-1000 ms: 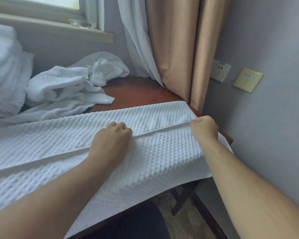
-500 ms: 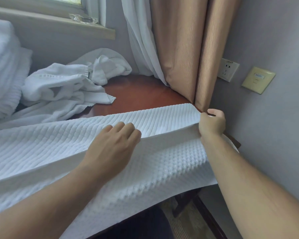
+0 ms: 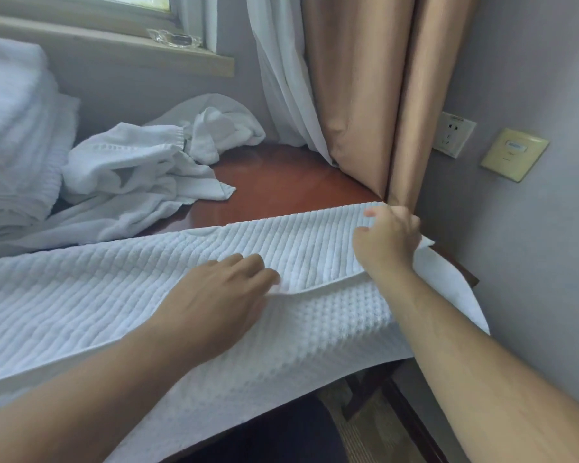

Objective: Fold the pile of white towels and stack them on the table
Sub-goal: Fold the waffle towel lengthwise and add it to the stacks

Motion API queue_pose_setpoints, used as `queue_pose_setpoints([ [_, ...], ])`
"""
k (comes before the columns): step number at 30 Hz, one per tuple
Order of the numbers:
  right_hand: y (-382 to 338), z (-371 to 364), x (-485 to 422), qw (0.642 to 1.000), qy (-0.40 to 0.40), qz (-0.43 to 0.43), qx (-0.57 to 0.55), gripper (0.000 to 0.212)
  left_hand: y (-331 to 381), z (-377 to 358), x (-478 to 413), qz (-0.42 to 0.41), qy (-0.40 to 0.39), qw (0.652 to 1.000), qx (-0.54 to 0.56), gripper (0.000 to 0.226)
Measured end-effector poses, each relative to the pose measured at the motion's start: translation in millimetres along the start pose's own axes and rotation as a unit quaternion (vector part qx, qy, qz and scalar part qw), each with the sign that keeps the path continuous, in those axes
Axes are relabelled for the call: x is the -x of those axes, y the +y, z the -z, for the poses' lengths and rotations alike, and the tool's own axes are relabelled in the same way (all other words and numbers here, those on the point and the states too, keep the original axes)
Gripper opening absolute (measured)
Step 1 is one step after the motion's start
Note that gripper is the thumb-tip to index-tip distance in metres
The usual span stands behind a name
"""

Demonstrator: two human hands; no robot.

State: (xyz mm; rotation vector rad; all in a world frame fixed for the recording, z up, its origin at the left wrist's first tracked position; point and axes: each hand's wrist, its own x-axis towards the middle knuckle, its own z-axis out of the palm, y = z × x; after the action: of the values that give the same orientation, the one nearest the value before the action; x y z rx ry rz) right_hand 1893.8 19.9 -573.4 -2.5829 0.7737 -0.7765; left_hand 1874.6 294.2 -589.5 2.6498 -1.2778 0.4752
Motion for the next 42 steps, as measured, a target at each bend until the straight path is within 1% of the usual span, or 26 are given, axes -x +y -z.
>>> queue_pose_setpoints([
  [3, -53.3, -15.4, 40.3, 0.984, -0.117, 0.134, -0.032, 0.031, -25.4, 15.1, 33.0, 0.07, -0.024, 0.997, -0.037, 0.044],
  [6, -113.6, -31.0, 95.4, 0.952, -0.178, 0.238, -0.075, 0.032, -54.5, 38.0, 86.4, 0.158, -0.04, 0.985, -0.058, 0.056],
  [9, -159.4, -36.3, 148.9, 0.909, -0.233, 0.329, -0.107, 0.034, -78.6, 61.7, 153.7, 0.258, -0.035, 0.962, -0.076, 0.063],
  [12, -177.7, -34.9, 186.3, 0.85, -0.28, 0.425, -0.135, 0.042, -95.6, 79.7, 213.8, 0.333, -0.003, 0.938, -0.096, 0.051],
  [14, -178.2, -34.3, 195.5, 0.816, -0.3, 0.477, -0.126, 0.049, -100.8, 84.2, 237.5, 0.35, 0.038, 0.93, -0.108, 0.047],
  [15, -177.3, -33.8, 196.2, 0.807, -0.302, 0.492, -0.125, 0.051, -101.8, 84.2, 243.6, 0.348, 0.068, 0.928, -0.115, 0.044],
  [17, -175.9, -32.2, 195.0, 0.802, -0.295, 0.501, -0.138, 0.045, -101.9, 81.5, 248.5, 0.33, 0.13, 0.925, -0.137, 0.034],
  [19, -175.3, -31.6, 195.4, 0.801, -0.268, 0.508, -0.17, 0.025, -101.6, 79.0, 249.2, 0.317, 0.169, 0.921, -0.153, 0.028],
  [20, -175.2, -31.9, 196.1, 0.797, -0.246, 0.52, -0.182, 0.016, -101.9, 78.7, 249.1, 0.322, 0.177, 0.917, -0.152, 0.027],
  [22, -175.4, -32.5, 198.1, 0.782, -0.219, 0.552, -0.192, 0.01, -102.7, 79.4, 248.6, 0.352, 0.168, 0.909, -0.146, 0.028],
  [24, -176.7, -32.1, 198.0, 0.764, -0.228, 0.574, -0.184, 0.011, -102.4, 81.1, 246.0, 0.389, 0.132, 0.904, -0.122, 0.03],
  [26, -176.9, -30.2, 194.8, 0.757, -0.25, 0.581, -0.165, 0.017, -103.0, 84.9, 246.6, 0.409, 0.103, 0.904, -0.076, 0.033],
  [28, -173.4, -26.2, 194.7, 0.753, -0.269, 0.587, -0.127, 0.033, -102.3, 88.4, 254.7, 0.407, 0.075, 0.909, -0.043, 0.037],
  [30, -166.8, -19.7, 199.4, 0.748, -0.275, 0.598, -0.082, 0.056, -96.5, 89.9, 265.7, 0.388, 0.022, 0.921, -0.04, 0.047],
  [31, -163.3, -17.2, 203.0, 0.748, -0.261, 0.607, -0.063, 0.063, -92.3, 89.6, 270.4, 0.375, -0.002, 0.926, -0.047, 0.052],
  [32, -160.5, -15.3, 207.2, 0.751, -0.238, 0.614, -0.051, 0.066, -88.1, 88.7, 274.3, 0.359, -0.013, 0.932, -0.051, 0.053],
  [35, -148.6, -13.4, 225.2, 0.761, -0.12, 0.631, -0.094, 0.055, -73.2, 82.2, 280.8, 0.295, -0.003, 0.954, -0.049, 0.044],
  [37, -134.1, -12.7, 239.1, 0.76, -0.044, 0.639, -0.108, 0.046, -62.4, 76.1, 282.1, 0.269, -0.007, 0.961, -0.058, 0.042],
  [38, -125.5, -10.9, 245.1, 0.766, -0.018, 0.635, -0.102, 0.042, -57.4, 72.4, 282.8, 0.265, -0.011, 0.962, -0.061, 0.044],
  [40, -106.7, -7.7, 253.2, 0.783, 0.011, 0.61, -0.121, 0.029, -47.6, 67.3, 283.3, 0.274, -0.018, 0.959, -0.067, 0.049],
  [41, -96.5, -6.1, 254.9, 0.786, 0.003, 0.6, -0.147, 0.025, -44.6, 66.3, 282.9, 0.281, -0.018, 0.957, -0.068, 0.051],
  [42, -86.5, -1.8, 256.3, 0.794, -0.02, 0.584, -0.17, 0.03, -42.4, 66.1, 282.3, 0.287, -0.018, 0.955, -0.067, 0.052],
])
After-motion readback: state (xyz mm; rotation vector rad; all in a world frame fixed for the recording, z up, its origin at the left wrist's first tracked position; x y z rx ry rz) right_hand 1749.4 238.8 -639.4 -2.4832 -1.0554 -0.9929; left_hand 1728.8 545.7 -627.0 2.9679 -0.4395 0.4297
